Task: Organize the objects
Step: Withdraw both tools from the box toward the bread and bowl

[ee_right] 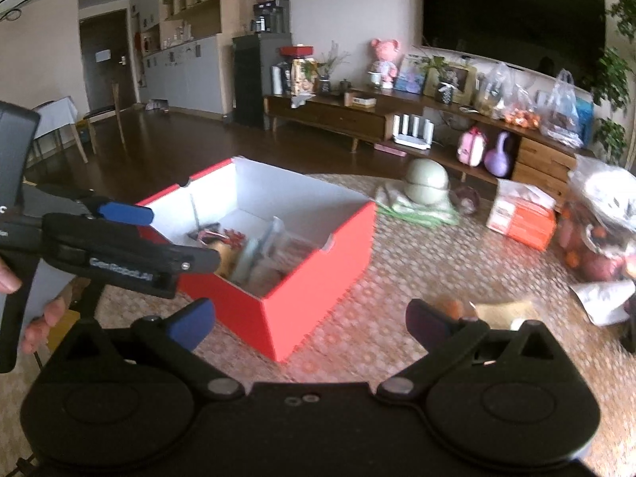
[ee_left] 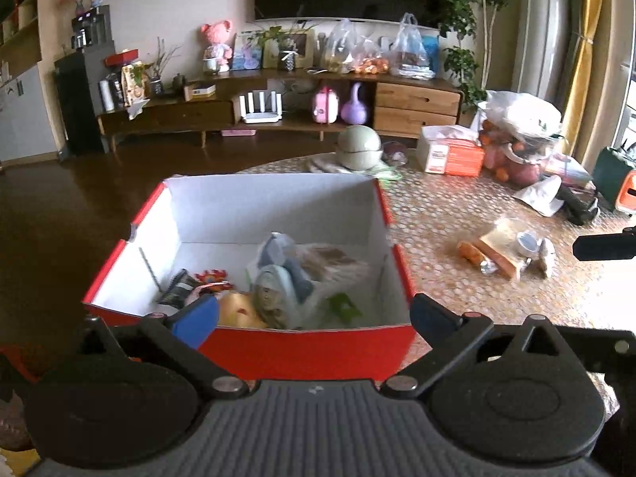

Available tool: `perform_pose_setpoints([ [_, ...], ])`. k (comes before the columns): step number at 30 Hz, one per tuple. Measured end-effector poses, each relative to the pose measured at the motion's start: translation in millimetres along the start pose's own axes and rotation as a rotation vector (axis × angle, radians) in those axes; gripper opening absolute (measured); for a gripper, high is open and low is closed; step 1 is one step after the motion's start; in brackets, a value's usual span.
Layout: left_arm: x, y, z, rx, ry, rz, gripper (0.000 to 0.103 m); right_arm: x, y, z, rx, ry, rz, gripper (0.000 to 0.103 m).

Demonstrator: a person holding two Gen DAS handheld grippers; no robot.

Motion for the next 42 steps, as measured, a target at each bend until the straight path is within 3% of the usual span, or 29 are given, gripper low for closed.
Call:
perform_pose_setpoints([
  [9,0,60,11,-0.086,0.007,-0.001,0.103,-36,68,-23,-0.087,0.001,0.045,0.102],
  [17,13,130,26,-0.084,0.052,0.092,0.103,-68,136,-36,-0.168,-0.011,0.101,0.096],
  [29,19,234,68,-0.219,0.014,0.189,0.103,-101,199,-31,-0.254,-0.01,0.094,0.094],
  [42,30,256,141,-0.133,-0.053,0.169,0.103,-104,241,-3,-0.236,-0.025,0.086,0.094],
])
Point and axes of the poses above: each gripper's, at about its wrist camera, not at the fingertips, and z roughly the way its jaws point, y to its right, x to its top, the point moved 8 cm from there along z, roughly the way its jaws point, and after that the axes turned 1 degree about -y, right-handed, at the moved point
